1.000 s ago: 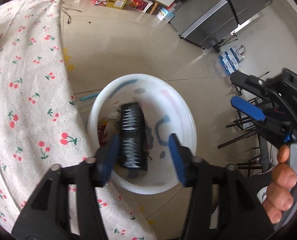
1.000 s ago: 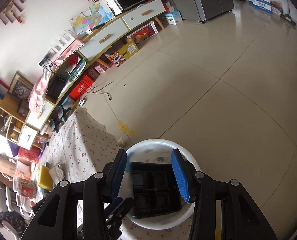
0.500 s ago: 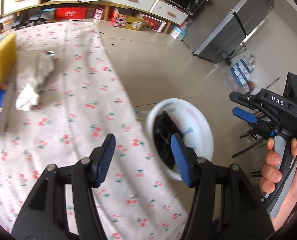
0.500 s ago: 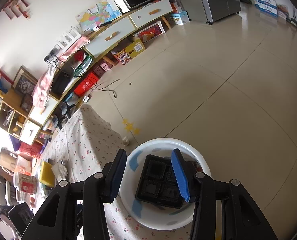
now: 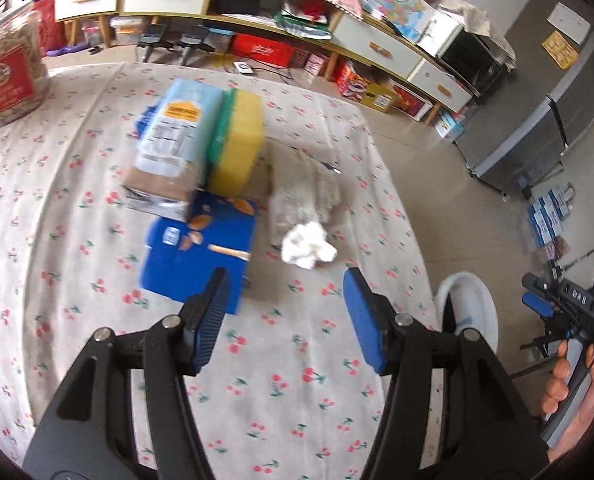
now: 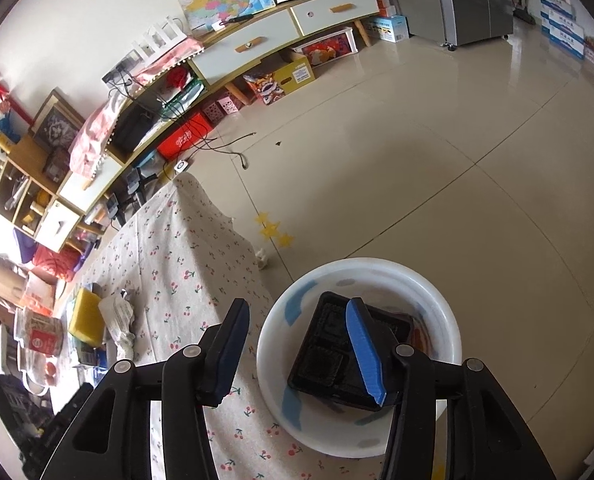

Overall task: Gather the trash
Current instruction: 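Lower the black tray into the basin and open the left tool, then grasp the milk carton with the left tool while the right tool grasps the white tissue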

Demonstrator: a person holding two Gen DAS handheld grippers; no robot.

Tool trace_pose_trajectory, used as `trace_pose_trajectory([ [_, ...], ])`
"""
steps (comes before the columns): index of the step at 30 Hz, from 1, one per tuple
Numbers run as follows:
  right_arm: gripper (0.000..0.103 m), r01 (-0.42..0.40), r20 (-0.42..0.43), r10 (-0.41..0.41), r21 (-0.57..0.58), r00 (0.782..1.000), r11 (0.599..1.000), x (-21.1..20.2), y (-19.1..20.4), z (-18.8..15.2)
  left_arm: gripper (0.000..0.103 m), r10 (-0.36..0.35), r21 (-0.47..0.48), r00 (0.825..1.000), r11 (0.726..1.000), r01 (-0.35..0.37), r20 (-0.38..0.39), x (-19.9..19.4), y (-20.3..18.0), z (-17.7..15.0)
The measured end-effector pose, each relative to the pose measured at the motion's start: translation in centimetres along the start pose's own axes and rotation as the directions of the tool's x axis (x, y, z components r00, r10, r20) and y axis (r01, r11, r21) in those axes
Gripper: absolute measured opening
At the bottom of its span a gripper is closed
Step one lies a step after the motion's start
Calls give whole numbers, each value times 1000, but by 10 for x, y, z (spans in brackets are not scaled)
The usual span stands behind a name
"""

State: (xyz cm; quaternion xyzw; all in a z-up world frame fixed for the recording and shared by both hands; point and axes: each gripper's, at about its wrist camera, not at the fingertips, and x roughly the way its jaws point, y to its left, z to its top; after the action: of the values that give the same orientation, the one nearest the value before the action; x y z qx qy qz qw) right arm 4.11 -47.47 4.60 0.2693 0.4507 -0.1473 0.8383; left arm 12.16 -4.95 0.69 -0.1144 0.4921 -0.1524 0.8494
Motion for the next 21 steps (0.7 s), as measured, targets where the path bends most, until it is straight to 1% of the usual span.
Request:
trace_pose_trajectory([
  [3, 52, 11, -15, -11, -31, 1000, 999, 6, 10, -2, 60, 69, -71, 997, 995, -67, 37, -5, 31, 16],
  [5, 52, 6, -28, -8, -49, 1000, 999, 10, 17, -4, 62, 95, -107, 994, 990, -89, 49, -6, 48, 23],
  [8, 52, -30, -58, 26, -78, 998, 997, 16, 30, -8, 62, 141, -120, 989, 984, -134, 53, -2, 63, 32],
  [10, 53, -41, -76, 33, -102, 997, 994, 21, 40, -11, 62, 182, -89, 981, 980, -176, 61, 2, 62, 36],
  [11, 53, -40, -82, 30, -118, 996, 992, 24, 46, -13, 63, 191, -66, 980, 980, -188, 57, 6, 58, 37],
  [15, 53, -49, -112, 28, -189, 993, 981, 33, 72, -22, 65, 207, 21, 978, 978, -208, 36, 21, 44, 41],
  [19, 53, -47, -126, 14, -261, 992, 964, 41, 93, -30, 69, 217, 63, 976, 974, -218, 24, 32, 41, 48],
  [21, 53, -43, -134, 4, -292, 991, 955, 46, 102, -34, 69, 226, 97, 974, 969, -226, 6, 40, 38, 52],
])
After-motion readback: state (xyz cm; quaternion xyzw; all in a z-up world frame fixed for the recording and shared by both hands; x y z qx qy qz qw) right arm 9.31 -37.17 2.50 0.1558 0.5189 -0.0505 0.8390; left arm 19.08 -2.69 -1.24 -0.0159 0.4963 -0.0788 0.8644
